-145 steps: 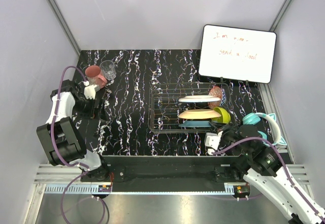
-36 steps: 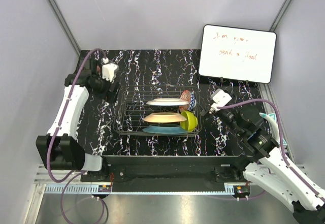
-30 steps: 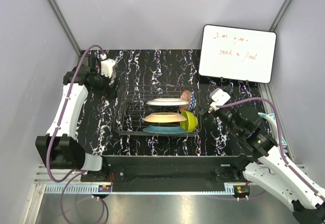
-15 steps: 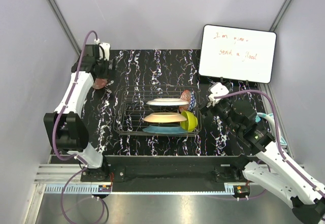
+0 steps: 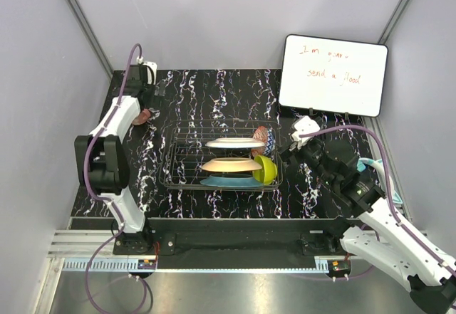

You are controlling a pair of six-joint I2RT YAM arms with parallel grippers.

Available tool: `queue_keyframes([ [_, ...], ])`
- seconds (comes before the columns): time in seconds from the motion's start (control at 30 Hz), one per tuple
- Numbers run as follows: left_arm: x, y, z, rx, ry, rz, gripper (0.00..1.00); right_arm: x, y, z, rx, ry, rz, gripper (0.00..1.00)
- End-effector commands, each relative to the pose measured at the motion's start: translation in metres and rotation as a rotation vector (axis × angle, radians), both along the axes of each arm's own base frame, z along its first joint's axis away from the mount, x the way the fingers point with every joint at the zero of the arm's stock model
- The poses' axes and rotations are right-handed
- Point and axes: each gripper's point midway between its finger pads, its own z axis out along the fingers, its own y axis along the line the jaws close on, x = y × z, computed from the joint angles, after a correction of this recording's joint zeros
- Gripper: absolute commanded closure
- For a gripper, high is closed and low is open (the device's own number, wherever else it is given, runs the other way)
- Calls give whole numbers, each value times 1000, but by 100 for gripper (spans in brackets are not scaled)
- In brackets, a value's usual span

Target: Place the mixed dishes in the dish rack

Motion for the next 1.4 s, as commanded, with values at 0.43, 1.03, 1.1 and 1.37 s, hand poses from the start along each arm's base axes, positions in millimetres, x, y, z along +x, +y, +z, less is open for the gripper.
queue_keyframes([
  [0.43,40,39,0,48,-70,68,1,-8,-12,14,62,-12,-41,0],
  [1.03,50,31,-47,40,41,-18,13,-9,-9,-1,69,36,-36,0],
  [1.1,47,29,-49,26,51,-24,18,-8,-7,-3,68,41,-33,0],
  [1.37,25,18,-54,-19,93,-60,51,-3,-1,-5,54,41,-15,0],
])
